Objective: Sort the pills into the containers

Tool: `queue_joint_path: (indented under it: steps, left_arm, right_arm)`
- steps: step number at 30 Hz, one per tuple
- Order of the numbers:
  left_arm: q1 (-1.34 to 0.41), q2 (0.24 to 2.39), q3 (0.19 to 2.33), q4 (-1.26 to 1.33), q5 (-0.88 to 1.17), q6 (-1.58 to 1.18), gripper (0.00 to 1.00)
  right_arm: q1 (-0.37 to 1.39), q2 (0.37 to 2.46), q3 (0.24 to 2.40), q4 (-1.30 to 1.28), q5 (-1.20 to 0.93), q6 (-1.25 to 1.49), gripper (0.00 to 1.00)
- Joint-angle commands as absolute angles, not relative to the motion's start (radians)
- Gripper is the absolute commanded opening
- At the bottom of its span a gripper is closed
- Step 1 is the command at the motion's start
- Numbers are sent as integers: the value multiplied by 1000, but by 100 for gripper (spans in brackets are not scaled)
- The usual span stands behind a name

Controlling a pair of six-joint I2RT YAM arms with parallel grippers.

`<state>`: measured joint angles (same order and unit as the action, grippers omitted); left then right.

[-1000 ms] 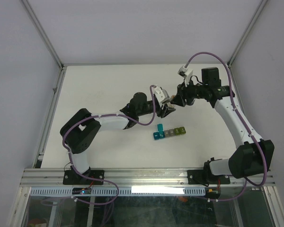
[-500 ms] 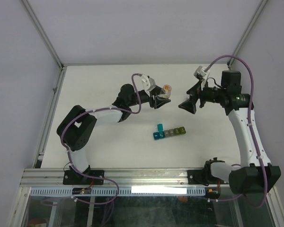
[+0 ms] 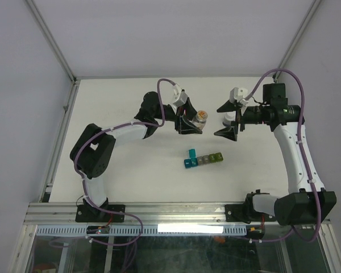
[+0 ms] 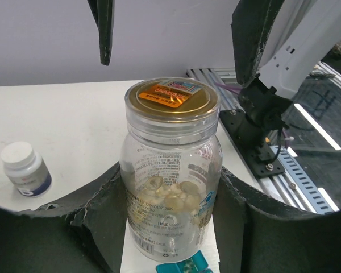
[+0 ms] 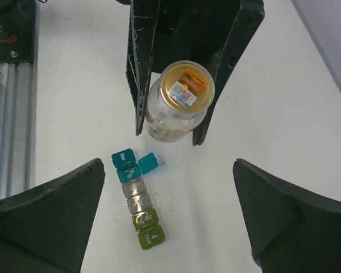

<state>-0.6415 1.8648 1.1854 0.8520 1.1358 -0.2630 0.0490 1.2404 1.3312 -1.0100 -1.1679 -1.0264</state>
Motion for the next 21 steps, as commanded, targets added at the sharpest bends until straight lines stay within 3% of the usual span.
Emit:
queue_joint_path:
  steps: [1,8,21]
  left_arm:
    - [-638,1883,1253,782,1226,-248,0]
    - [-640,1883,1269,688,1263,-179,0]
    - [-658,1849,1271,527,1282,-19,0]
  right_arm:
    - [87,1210,1343,-1066,-1190,-1240,99]
    - [194,1312,1419,-1138,-1116,-1320,95]
    - [224,1373,1486,-1103,-1140,-1138,85]
